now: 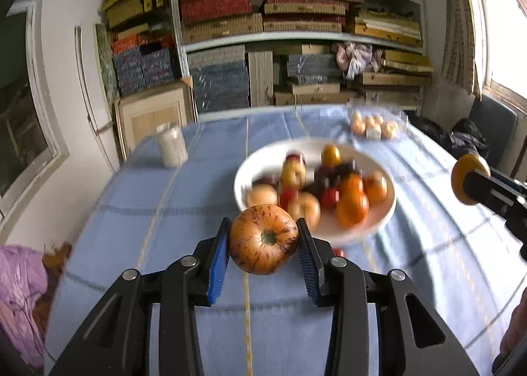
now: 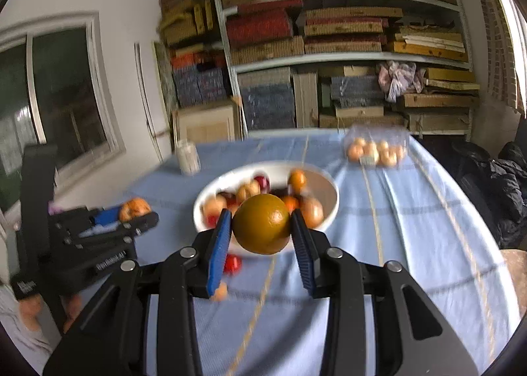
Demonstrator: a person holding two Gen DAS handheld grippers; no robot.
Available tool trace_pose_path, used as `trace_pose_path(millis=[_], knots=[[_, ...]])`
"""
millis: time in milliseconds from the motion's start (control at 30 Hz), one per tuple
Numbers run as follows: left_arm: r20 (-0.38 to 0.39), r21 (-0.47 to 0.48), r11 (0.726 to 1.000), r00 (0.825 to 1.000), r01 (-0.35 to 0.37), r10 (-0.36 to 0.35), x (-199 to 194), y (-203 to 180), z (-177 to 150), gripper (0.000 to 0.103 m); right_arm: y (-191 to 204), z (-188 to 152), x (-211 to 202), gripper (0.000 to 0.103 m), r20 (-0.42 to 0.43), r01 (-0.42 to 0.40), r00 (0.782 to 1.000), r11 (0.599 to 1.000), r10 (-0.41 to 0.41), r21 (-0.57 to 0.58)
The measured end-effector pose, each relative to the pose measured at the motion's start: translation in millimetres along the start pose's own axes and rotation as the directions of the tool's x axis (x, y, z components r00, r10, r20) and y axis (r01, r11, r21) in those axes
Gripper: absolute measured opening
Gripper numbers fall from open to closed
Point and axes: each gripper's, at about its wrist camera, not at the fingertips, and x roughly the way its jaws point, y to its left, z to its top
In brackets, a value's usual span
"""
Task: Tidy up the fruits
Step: 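Lower the apple onto the plate with the left tool while the right tool places the yellow fruit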
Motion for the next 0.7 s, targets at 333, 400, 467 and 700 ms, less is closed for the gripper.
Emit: trace_pose_path(millis=[333,400,467,700], knots=[[0.005,0.040,0.998,0.999,-0.049,0.049,62.3,-15.6,81.6,0.040,-19.9,71.0,97.0,0.036,-0.106,-0.018,0.994,0.999,0.023,0.051],[-0.037,0.033,0.999,0.999,-0.031,0.033,88.8,-15.5,87.2,0.040,-25.5,67.8,135.4,0.036,-0.182,-0.023,0.983,0.997,0.035,0.070],[-0.077,0.018,1.000,0.997,-0.023,0.025,115.9,-14.3,90.8,0.040,-29.0,62.2,168.3,0.036,-0.240,-0.013,0.970,0.997,0.030,0.071],[-0.191,-0.038,0.999,0.982,0.004,-0.012,195.1,-0.5,89.1,0.040,-44.7,42.0,248.0,0.036,-0.380,0.007,0.925,0.996,0.026,0.085]])
